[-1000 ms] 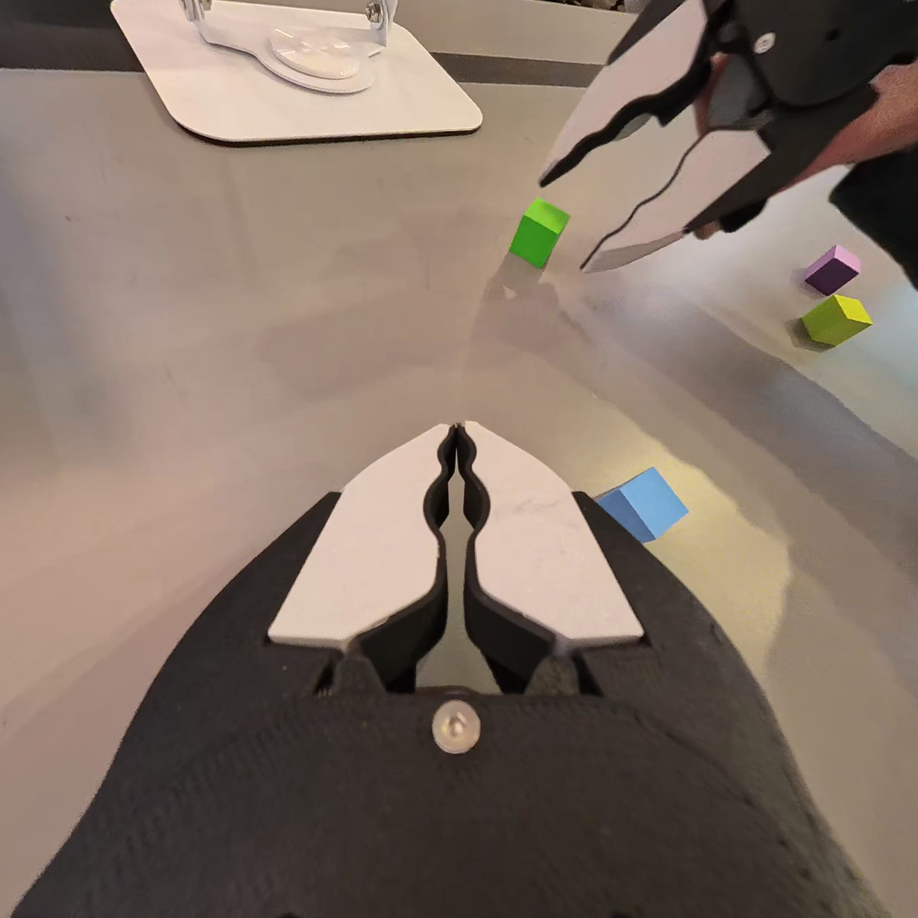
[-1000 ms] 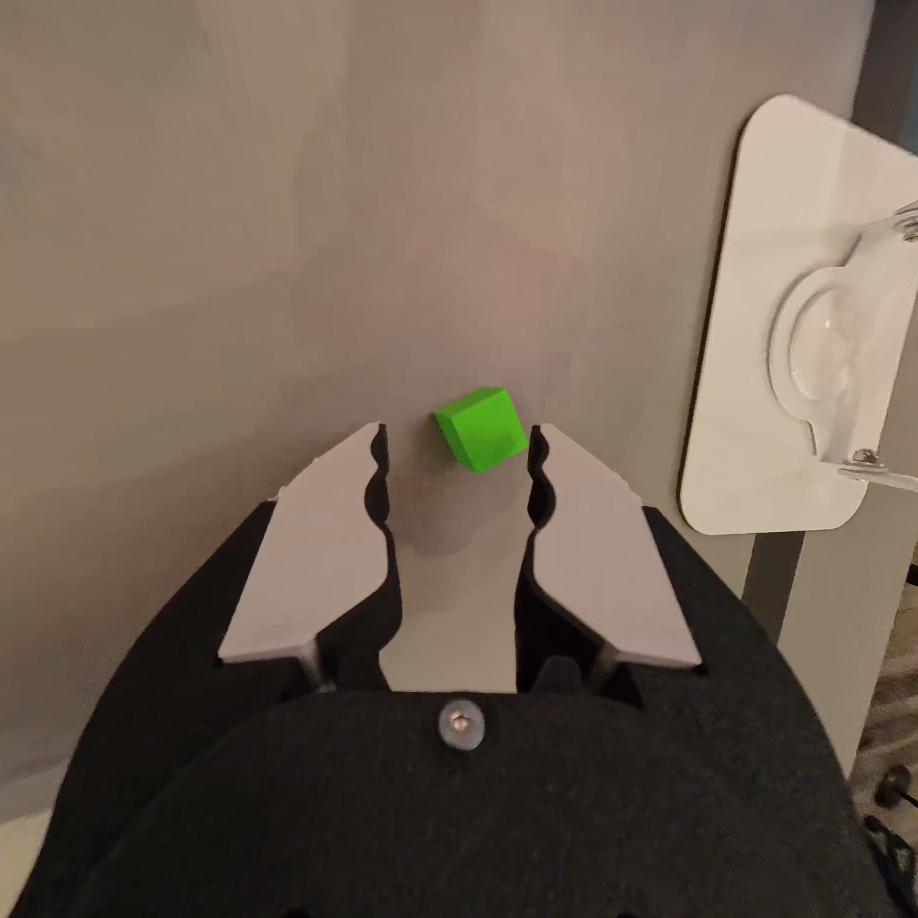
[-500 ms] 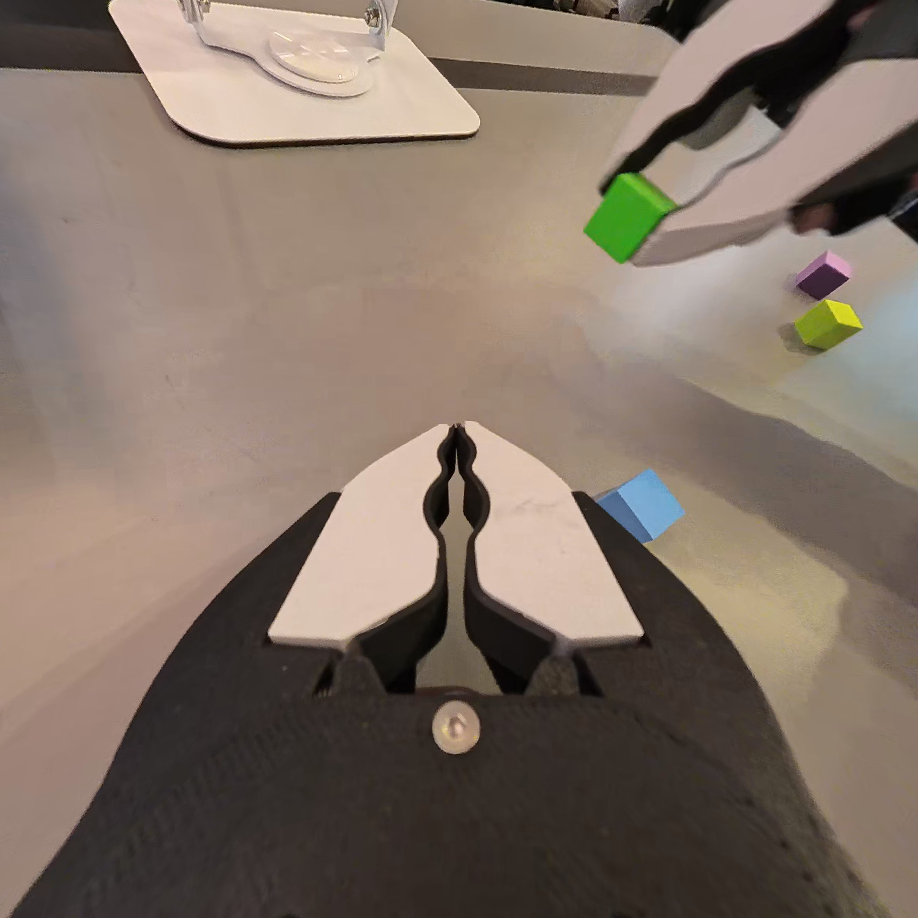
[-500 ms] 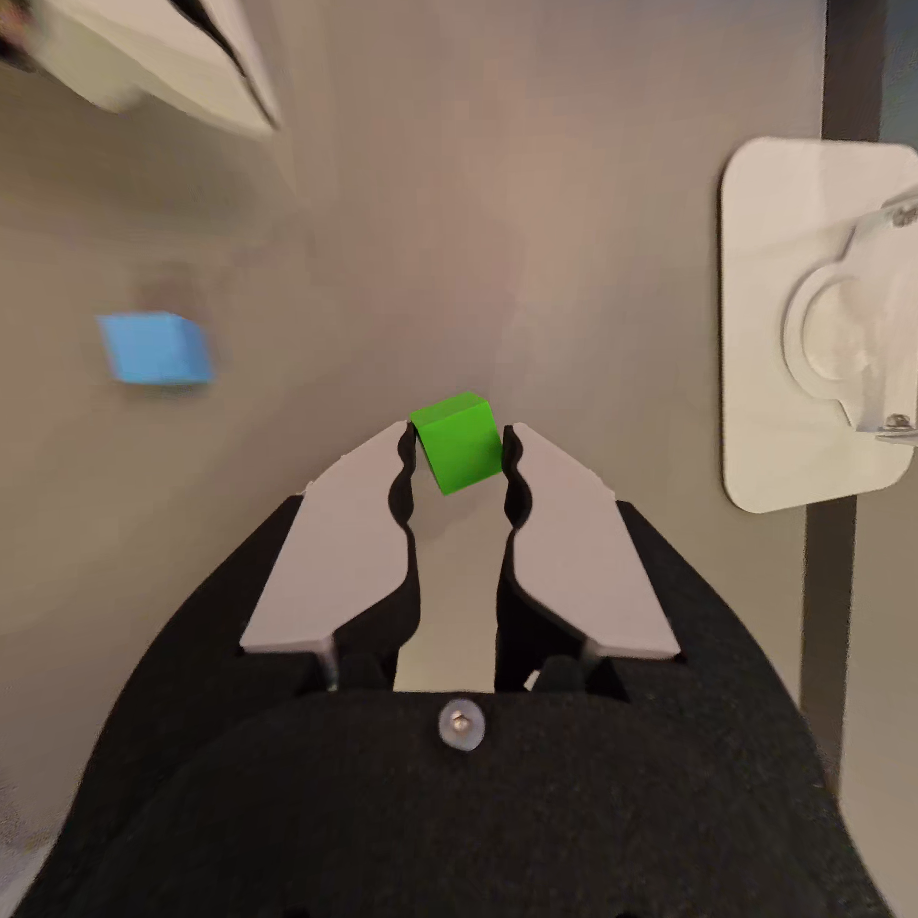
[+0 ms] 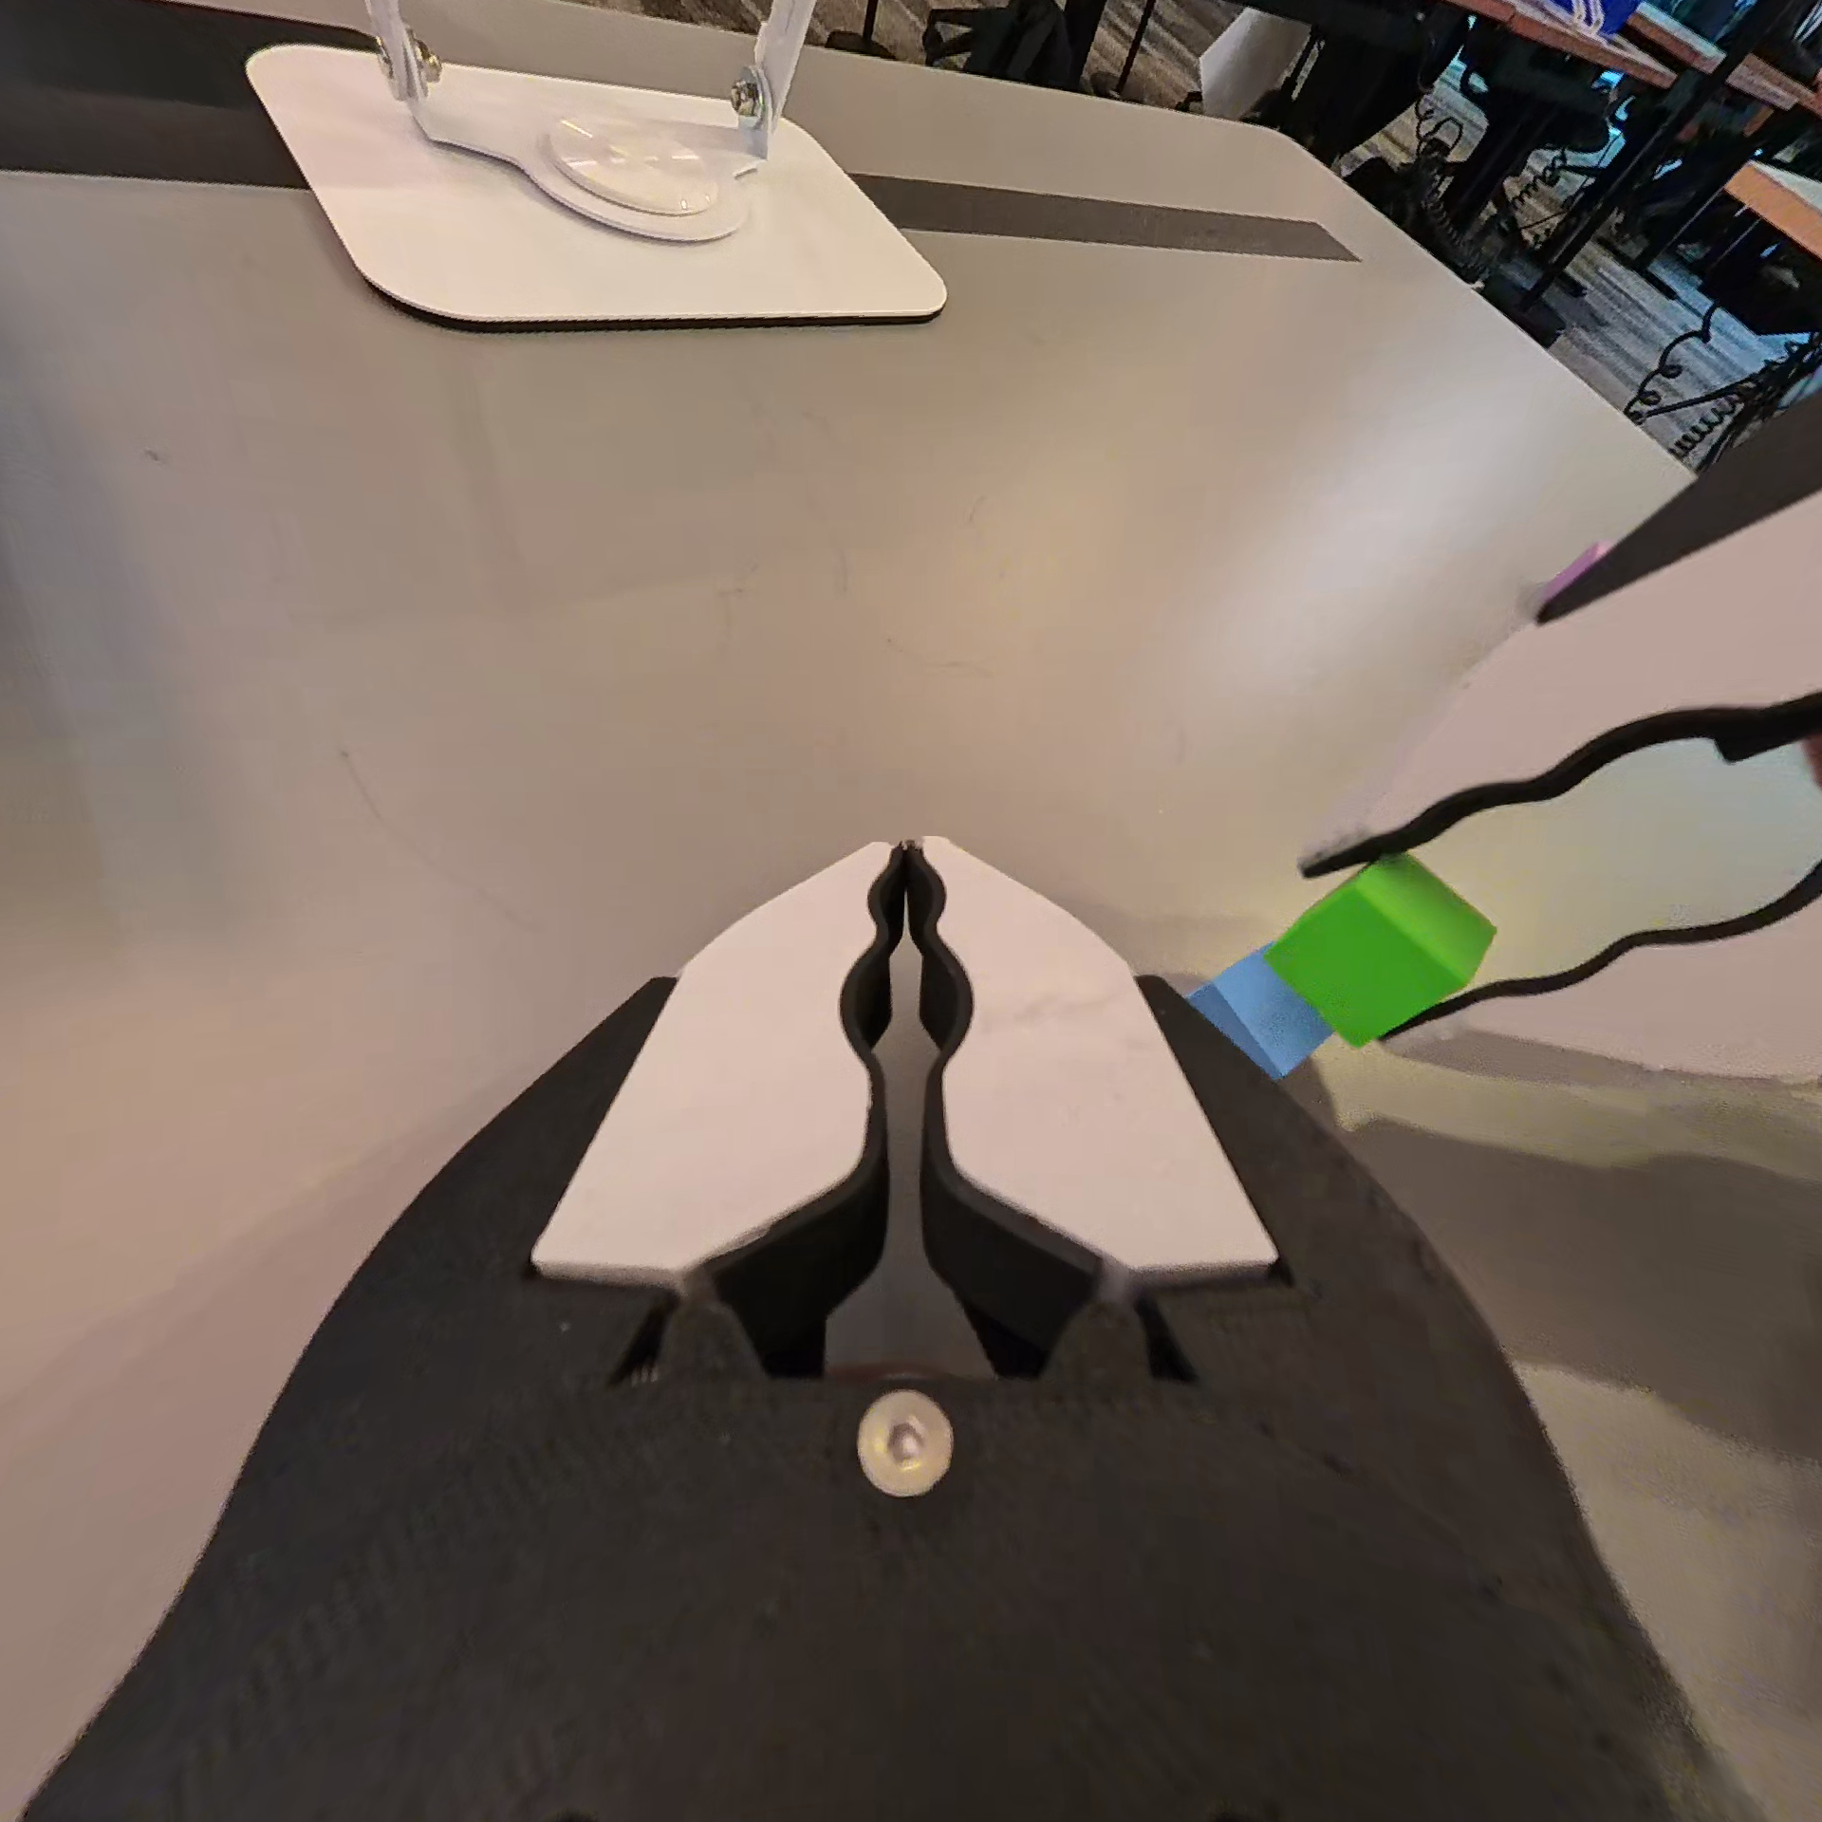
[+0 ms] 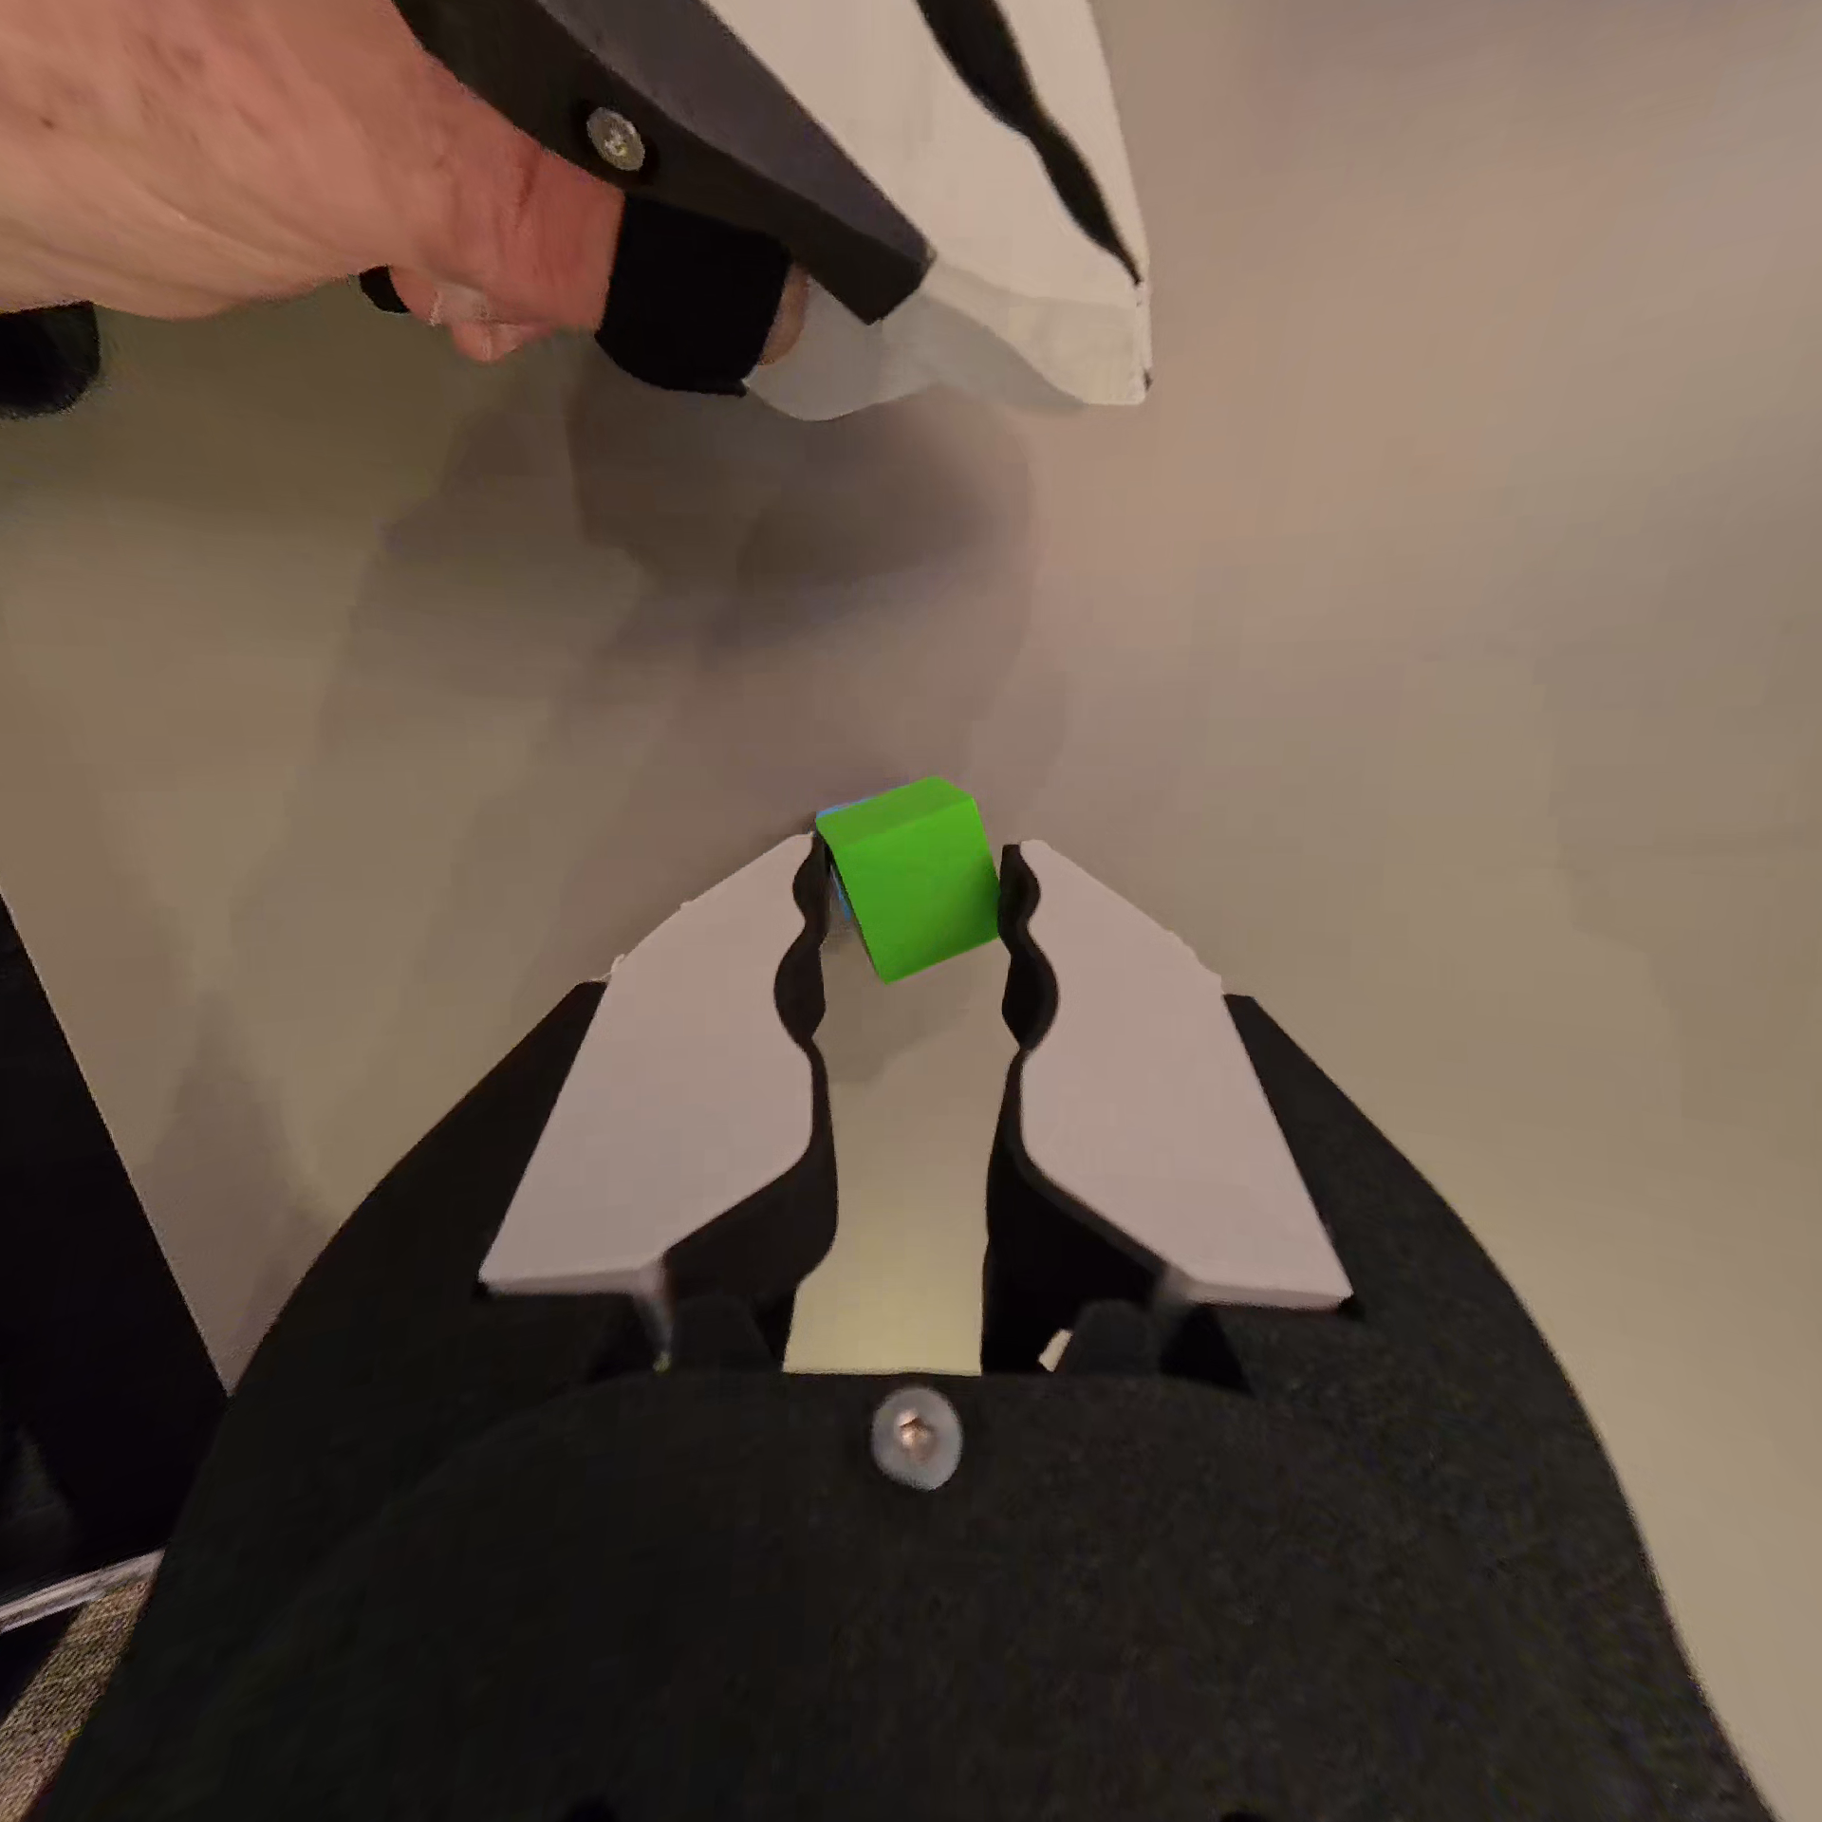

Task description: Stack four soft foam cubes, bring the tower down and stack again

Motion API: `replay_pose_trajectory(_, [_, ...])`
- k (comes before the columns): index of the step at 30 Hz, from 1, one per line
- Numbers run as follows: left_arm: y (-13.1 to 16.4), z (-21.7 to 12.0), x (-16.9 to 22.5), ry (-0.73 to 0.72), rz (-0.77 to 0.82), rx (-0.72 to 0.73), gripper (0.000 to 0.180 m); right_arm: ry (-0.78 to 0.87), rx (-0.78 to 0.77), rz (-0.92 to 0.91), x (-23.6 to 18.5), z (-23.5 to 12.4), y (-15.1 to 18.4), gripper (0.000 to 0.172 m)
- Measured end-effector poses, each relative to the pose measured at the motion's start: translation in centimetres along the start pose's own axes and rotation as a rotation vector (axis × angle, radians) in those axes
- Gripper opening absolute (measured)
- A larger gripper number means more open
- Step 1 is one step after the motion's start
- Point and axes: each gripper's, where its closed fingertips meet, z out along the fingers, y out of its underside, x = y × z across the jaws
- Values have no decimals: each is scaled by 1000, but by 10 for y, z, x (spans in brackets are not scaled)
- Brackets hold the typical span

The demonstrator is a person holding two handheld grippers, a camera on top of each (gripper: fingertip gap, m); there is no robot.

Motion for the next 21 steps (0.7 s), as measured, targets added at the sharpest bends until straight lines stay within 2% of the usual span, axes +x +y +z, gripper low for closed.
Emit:
replay_pose_trajectory(9, [0,0,0,1,-2,0,0,19,-76,-3,-4,13,7,33])
replay_pose_trajectory(18, [0,0,0,3,-2,1,0,22,-87,10,-2,16,5,33])
replay_pose_trajectory(21, [0,0,0,3,-1,2,0,18,-83,2,-3,16,3,40])
